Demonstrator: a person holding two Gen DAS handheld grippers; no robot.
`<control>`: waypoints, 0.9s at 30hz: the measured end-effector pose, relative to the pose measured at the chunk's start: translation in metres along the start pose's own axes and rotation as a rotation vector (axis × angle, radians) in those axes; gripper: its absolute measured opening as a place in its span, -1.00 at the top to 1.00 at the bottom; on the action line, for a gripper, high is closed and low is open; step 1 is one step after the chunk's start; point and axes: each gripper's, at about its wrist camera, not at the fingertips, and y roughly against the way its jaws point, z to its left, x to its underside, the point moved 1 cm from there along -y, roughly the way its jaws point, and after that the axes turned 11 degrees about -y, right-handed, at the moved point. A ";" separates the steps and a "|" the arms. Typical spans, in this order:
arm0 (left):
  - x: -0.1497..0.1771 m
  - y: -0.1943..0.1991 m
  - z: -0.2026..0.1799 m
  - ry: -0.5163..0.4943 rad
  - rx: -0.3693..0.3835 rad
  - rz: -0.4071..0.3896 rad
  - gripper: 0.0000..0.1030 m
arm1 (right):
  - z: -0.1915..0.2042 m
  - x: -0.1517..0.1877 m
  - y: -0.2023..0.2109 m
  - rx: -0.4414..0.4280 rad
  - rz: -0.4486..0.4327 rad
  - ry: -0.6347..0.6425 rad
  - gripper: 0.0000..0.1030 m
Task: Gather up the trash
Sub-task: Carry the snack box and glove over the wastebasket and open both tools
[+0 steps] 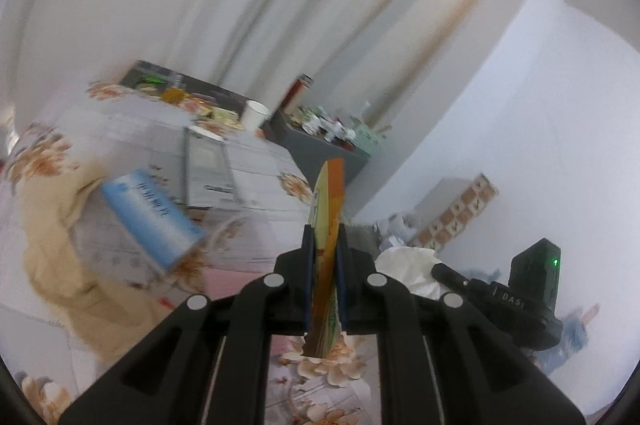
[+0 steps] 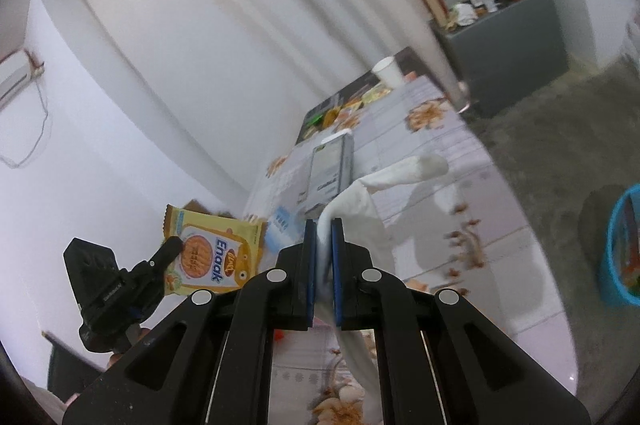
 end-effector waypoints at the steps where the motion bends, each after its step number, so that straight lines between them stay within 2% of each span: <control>1: -0.004 -0.006 -0.007 -0.017 0.014 0.010 0.82 | -0.006 -0.002 0.006 0.003 -0.016 -0.015 0.89; 5: -0.016 -0.035 -0.039 -0.099 0.063 0.048 0.82 | -0.033 -0.007 0.033 0.021 -0.086 -0.073 0.88; 9: -0.024 -0.078 -0.085 -0.191 0.126 0.122 0.82 | -0.065 -0.012 0.061 0.055 -0.153 -0.133 0.88; 16: -0.016 -0.163 -0.166 -0.294 0.257 0.283 0.82 | -0.143 -0.018 0.135 0.201 -0.306 -0.268 0.88; 22: 0.015 -0.249 -0.233 -0.365 0.349 0.454 0.82 | -0.218 -0.010 0.183 0.351 -0.389 -0.441 0.88; 27: 0.060 -0.322 -0.269 -0.378 0.356 0.639 0.82 | -0.273 -0.002 0.193 0.438 -0.388 -0.553 0.88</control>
